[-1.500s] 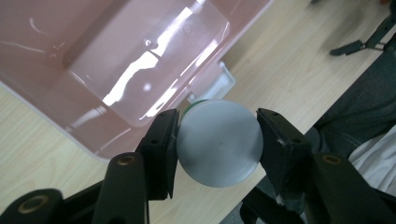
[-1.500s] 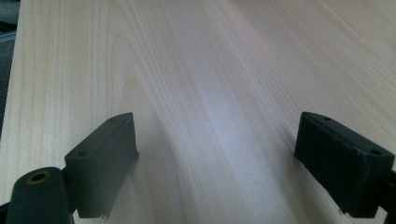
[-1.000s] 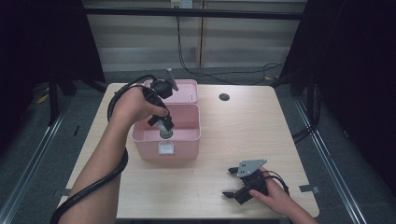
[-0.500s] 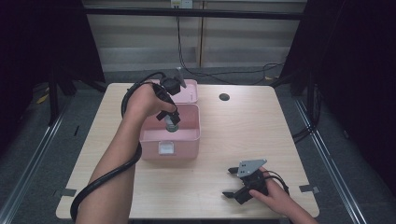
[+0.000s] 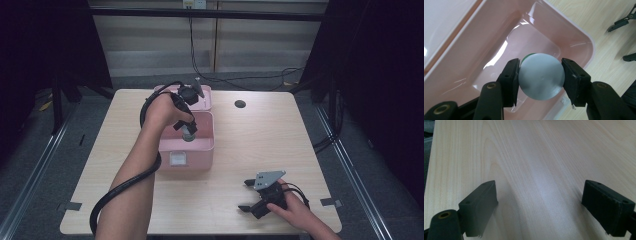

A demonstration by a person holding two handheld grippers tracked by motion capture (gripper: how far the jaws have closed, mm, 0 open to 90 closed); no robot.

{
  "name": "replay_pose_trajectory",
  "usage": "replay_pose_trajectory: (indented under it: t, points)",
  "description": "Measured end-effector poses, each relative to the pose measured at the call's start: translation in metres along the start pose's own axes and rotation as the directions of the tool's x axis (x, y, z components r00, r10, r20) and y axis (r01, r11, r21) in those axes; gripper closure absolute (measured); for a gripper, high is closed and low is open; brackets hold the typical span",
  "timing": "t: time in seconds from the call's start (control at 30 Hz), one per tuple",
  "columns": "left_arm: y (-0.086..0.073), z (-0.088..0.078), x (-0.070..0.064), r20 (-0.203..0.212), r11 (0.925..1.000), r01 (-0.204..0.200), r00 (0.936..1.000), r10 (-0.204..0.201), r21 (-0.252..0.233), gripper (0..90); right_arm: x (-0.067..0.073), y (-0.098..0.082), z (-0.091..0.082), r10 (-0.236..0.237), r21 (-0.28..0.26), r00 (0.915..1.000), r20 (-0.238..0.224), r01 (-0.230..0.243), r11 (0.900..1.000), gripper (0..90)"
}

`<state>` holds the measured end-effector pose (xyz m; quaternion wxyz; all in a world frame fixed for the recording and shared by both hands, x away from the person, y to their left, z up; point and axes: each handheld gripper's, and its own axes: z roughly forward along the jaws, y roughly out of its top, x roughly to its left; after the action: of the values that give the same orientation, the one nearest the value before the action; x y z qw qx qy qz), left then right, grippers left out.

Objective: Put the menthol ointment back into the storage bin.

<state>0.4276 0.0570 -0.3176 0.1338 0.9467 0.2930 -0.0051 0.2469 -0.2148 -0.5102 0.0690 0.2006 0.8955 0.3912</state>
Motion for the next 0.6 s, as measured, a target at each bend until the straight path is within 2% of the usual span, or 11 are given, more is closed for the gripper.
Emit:
replay_pose_trajectory:
  t: [0.3,0.6]
  points:
    - [0.005,0.019,0.000,0.018,0.9999,0.009,0.9998,-0.010,0.011,50.4,0.000,0.000,0.000,-0.003,0.000,1.0000,0.007,0.003,1.000,12.2]
    - [0.012,0.036,-0.002,0.028,0.9996,0.001,0.9996,-0.002,0.028,50.4,0.000,0.000,0.000,-0.004,0.000,1.0000,0.007,0.004,1.000,12.2]
